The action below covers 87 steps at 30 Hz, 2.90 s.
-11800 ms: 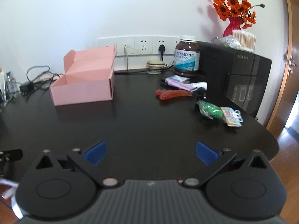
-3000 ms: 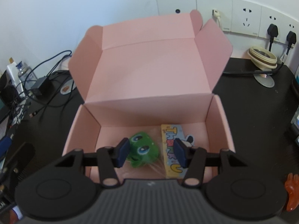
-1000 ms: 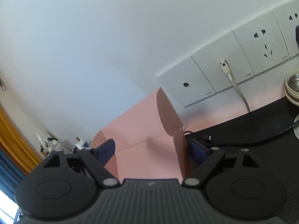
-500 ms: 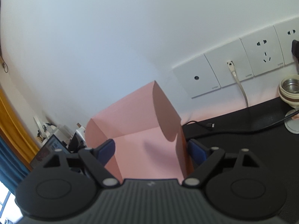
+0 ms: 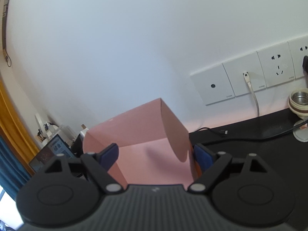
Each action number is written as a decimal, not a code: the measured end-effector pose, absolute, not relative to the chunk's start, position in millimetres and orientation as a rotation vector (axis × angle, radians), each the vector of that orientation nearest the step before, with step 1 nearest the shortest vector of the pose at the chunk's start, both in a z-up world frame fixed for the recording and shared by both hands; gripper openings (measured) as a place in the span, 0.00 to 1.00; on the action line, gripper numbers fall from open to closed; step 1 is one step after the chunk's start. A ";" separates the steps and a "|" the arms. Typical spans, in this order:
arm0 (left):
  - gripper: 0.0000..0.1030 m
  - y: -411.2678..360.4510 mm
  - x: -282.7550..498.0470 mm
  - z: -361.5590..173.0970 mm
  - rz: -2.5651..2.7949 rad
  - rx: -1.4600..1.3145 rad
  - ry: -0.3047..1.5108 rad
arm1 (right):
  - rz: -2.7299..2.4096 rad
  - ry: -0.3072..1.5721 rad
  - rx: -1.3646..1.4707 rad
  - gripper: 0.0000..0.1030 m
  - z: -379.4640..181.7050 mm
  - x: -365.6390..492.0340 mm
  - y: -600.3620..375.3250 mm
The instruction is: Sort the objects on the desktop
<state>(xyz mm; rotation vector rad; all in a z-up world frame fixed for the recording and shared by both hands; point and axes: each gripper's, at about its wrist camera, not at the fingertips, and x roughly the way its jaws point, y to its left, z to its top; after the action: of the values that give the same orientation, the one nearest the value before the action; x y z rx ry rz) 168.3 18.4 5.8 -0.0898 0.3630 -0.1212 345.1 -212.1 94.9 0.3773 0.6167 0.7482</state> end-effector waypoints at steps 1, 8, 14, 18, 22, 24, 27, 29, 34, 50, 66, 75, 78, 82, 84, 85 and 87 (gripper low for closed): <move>1.00 17.6 165.1 7.7 -0.117 -0.086 0.344 | 0.748 0.615 0.376 0.84 95.3 341.9 -212.0; 1.00 10.2 140.5 20.7 -0.124 -0.034 0.181 | 0.751 0.617 0.375 0.84 95.3 319.6 -210.9; 1.00 -0.2 129.3 24.6 -0.193 -0.013 0.144 | 0.762 0.624 0.363 0.84 90.5 299.3 -209.0; 1.00 -7.0 127.7 25.2 -0.211 0.007 0.141 | 0.759 0.623 0.354 0.84 90.6 291.0 -207.7; 1.00 -8.5 132.3 24.3 -0.204 -0.001 0.166 | 0.753 0.624 0.346 0.84 91.4 286.7 -205.0; 1.00 -5.9 135.0 24.2 -0.210 -0.023 0.179 | 0.752 0.631 0.353 0.84 90.0 284.5 -207.2; 1.00 -4.4 137.0 24.0 -0.210 -0.038 0.183 | 0.746 0.647 0.376 0.84 87.4 280.9 -213.5; 1.00 -4.3 136.3 24.3 -0.209 -0.039 0.179 | 0.740 0.653 0.382 0.84 85.9 277.6 -217.1; 1.00 -8.1 130.0 26.0 -0.222 -0.014 0.179 | 0.734 0.670 0.384 0.84 83.8 266.7 -221.3; 1.00 -6.3 123.7 25.6 -0.206 -0.028 0.175 | 0.732 0.716 0.468 0.89 85.7 244.3 -215.0; 1.00 -7.9 121.8 21.4 -0.205 -0.016 0.253 | 0.669 0.731 0.477 0.89 61.3 243.5 -207.8; 1.00 -2.5 115.7 14.4 -0.221 -0.044 0.348 | 0.613 0.713 0.418 0.89 55.9 235.0 -213.9; 1.00 6.0 104.1 16.6 -0.191 -0.046 0.335 | 0.618 0.699 0.409 0.89 61.1 226.6 -221.0; 1.00 19.9 84.2 25.2 -0.144 -0.030 0.267 | 0.612 0.643 0.339 0.89 75.4 210.1 -226.0; 1.00 24.2 76.0 31.8 -0.118 -0.020 0.224 | 0.610 0.592 0.289 0.89 86.0 199.8 -226.4; 1.00 26.1 72.4 35.2 -0.108 -0.023 0.204 | 0.611 0.564 0.267 0.89 91.7 194.8 -225.8; 1.00 30.3 65.9 41.8 -0.090 -0.036 0.167 | 0.621 0.515 0.241 0.89 102.5 187.4 -223.6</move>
<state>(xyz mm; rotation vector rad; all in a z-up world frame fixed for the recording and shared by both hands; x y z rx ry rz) 65.9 30.3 41.8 -0.0357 0.1668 -0.0900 187.4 -223.6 102.5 0.2407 0.5146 0.6213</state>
